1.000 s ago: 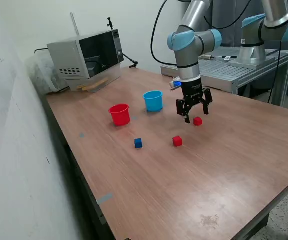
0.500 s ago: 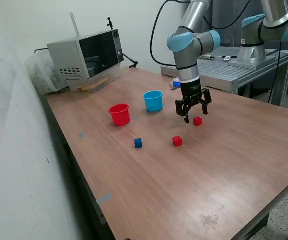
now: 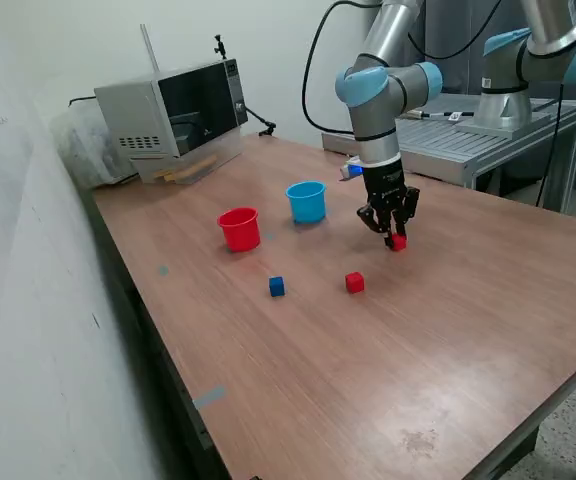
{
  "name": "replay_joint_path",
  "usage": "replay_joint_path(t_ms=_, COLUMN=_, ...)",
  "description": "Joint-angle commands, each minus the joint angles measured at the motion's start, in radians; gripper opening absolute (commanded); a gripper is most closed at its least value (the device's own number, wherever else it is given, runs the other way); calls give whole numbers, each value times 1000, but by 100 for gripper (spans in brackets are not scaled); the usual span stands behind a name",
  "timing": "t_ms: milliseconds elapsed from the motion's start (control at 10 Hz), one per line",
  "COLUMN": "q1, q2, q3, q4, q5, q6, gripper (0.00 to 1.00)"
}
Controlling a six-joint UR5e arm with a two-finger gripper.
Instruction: Place red objects in the red bin, and blue objects in the blue bin.
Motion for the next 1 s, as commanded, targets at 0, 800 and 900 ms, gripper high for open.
replay_joint_path(t_ms=0, q1=-2, q2=1, q3=-11, q4=-1, q5=-5, q6=0, gripper=0)
replay_joint_path(t_ms=800, q1=-162, q2=7, q3=-374, q4=63, q5=-141, q6=426, gripper=0)
replay_joint_path(t_ms=900, q1=-185, q2=7, q3=-385, q4=83, q5=-158, q6=502, gripper=0)
